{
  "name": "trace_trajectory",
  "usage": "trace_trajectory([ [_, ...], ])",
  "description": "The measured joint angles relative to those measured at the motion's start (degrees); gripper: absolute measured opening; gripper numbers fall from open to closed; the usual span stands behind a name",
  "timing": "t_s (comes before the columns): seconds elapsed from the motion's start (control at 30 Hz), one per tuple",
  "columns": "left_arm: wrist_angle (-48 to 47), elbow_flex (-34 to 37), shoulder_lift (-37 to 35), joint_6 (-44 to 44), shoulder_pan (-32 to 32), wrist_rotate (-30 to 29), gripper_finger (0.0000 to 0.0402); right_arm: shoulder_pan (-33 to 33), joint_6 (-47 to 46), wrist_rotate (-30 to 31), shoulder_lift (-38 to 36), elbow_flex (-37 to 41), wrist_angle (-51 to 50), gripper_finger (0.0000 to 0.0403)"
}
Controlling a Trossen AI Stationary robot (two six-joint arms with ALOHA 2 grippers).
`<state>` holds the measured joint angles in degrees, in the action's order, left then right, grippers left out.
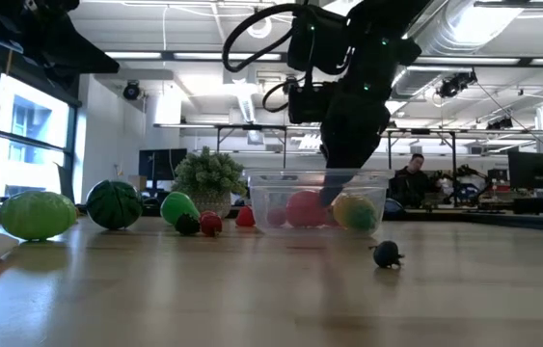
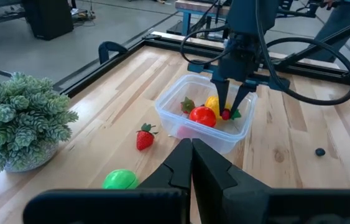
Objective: Pick and placing Produce into tupperware
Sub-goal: Put the bottom red cherry into the transparent bin, then put the blueberry into the transparent bin
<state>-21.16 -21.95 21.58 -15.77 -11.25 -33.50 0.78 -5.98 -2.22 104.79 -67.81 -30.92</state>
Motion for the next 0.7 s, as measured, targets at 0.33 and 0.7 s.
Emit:
trace_trajectory([
  [0.33, -0.01, -0.01, 0.0, 0.01, -0.01, 0.02, 0.0001, 0.11, 0.46, 0.09, 0.0, 0.0, 0.07, 0.0076],
  [0.7, -0.01, -0.01, 0.0, 0.0, 0.0, 0.0, 0.0001, 1.16, -0.07, 0.61, -0.08, 0.02, 0.24, 0.0167],
])
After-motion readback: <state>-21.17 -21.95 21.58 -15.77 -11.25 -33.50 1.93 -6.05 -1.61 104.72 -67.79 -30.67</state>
